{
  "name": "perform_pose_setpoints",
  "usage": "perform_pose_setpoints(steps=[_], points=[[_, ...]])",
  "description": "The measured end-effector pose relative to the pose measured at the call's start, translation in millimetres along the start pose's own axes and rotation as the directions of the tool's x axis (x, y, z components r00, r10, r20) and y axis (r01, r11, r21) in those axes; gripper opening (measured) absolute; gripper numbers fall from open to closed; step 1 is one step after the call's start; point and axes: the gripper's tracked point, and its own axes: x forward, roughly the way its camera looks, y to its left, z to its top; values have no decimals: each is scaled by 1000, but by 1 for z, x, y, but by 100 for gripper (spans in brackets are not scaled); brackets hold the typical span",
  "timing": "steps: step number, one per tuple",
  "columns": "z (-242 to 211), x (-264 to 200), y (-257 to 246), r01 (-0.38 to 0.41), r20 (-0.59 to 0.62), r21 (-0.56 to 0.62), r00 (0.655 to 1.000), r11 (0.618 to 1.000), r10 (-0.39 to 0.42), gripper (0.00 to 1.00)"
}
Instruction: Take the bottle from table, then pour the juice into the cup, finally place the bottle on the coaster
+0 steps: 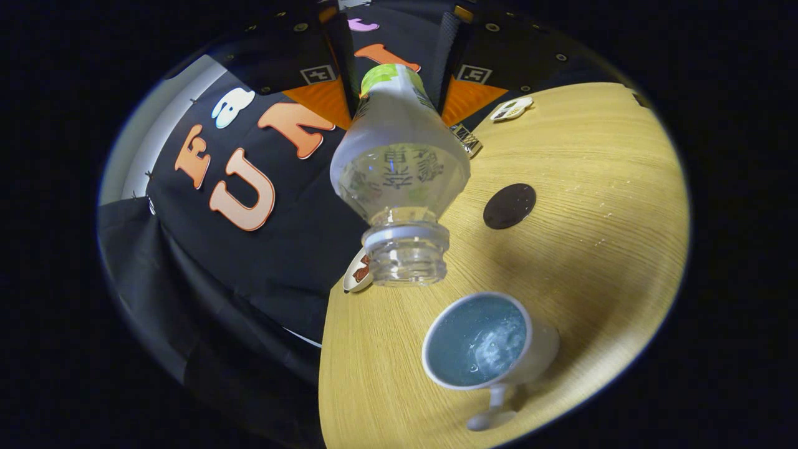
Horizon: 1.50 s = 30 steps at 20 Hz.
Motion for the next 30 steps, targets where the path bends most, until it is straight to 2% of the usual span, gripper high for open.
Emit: perform_pose_setpoints(steps=[5,8,12,18,20,24,30], points=[[0,-4,17,-52,5,170,999,984,52,56],[6,-13,22,-78,32,303,997,950,72,55],[15,-14,30,-137,79,475,990,869,113,56],[24,-15,19,-183,167,668,981,722,94,56],[20,-10,19,-213,196,735,976,644,100,56],[11,-3,9,-256,249,852,965,458,76,56],[-21,31,6,-280,276,954,960,105,53,56]])
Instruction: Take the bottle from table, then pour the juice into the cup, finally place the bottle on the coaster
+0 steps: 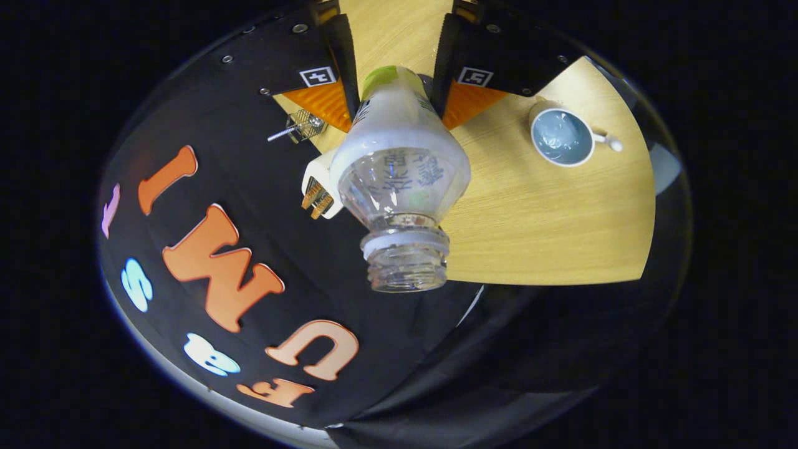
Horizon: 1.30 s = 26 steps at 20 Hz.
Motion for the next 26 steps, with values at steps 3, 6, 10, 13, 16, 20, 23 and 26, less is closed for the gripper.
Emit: perform_pose_setpoints(steps=[3,6,10,13,16,20,23,26], points=[[-14,22,-16,-13,4,198,1000,980,12,56],[-32,43,-20,-47,4,408,999,912,50,56],[-64,74,-27,-37,-18,585,998,810,58,56],[-92,95,-33,8,-59,626,998,780,37,56],[-103,109,-23,-5,-58,670,997,743,60,56],[-110,116,-15,0,-64,638,997,770,53,56],[-111,115,-13,-1,-67,646,996,763,58,59],[-117,113,-11,18,-89,633,995,774,49,65]])
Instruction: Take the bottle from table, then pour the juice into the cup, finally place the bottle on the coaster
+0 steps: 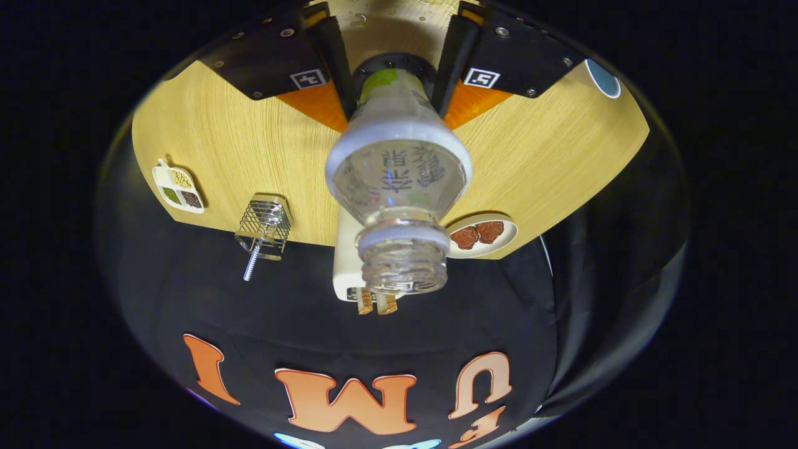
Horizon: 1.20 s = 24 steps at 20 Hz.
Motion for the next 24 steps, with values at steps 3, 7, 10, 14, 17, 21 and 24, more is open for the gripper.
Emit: perform_pose_setpoints(steps=[3,7,10,14,17,21,24], points=[[1,-7,1,3,-4,-7,1000,1000,-4,77],[17,-30,0,22,19,13,1000,1000,-22,98],[40,-57,-6,39,55,28,998,999,-40,97],[83,-107,-20,85,126,9,988,996,-85,97],[116,-154,-34,133,172,-7,977,991,-129,98],[151,-218,-56,190,205,50,959,981,-196,97],[171,-267,-72,222,256,105,936,969,-242,97]])
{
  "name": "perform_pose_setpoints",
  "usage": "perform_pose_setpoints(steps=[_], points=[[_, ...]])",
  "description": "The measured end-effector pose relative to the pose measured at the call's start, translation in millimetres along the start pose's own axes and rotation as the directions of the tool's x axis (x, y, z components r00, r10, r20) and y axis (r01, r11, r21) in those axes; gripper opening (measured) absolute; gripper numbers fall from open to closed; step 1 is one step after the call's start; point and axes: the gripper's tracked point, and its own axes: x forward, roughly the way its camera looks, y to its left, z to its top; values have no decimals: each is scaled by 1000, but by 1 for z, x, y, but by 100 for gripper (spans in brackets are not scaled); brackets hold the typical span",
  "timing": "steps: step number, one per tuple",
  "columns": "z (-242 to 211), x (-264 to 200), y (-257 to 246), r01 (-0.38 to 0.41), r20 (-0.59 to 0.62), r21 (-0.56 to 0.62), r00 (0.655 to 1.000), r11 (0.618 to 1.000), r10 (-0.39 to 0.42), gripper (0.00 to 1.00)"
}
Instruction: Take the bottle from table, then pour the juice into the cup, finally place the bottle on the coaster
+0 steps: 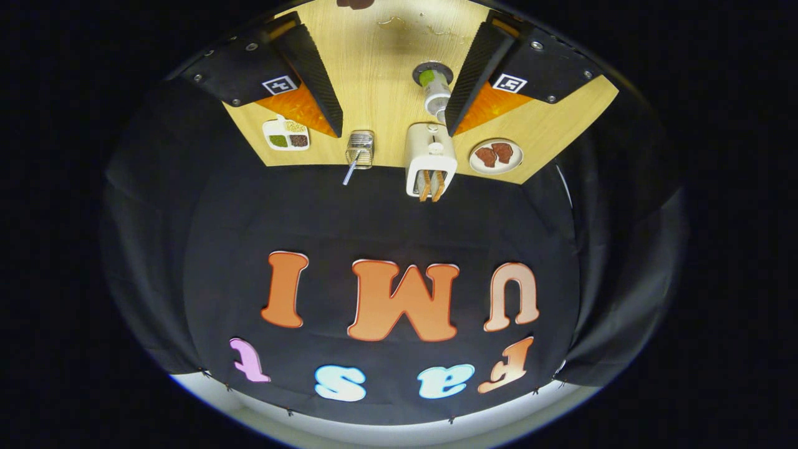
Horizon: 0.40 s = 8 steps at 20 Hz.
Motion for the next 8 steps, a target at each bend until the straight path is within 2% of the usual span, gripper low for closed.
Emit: perform_pose_setpoints(steps=[5,8], points=[[35,-46,-37,77,71,1,995,997,-77,97],[46,-65,-40,83,106,15,991,996,-84,97]])
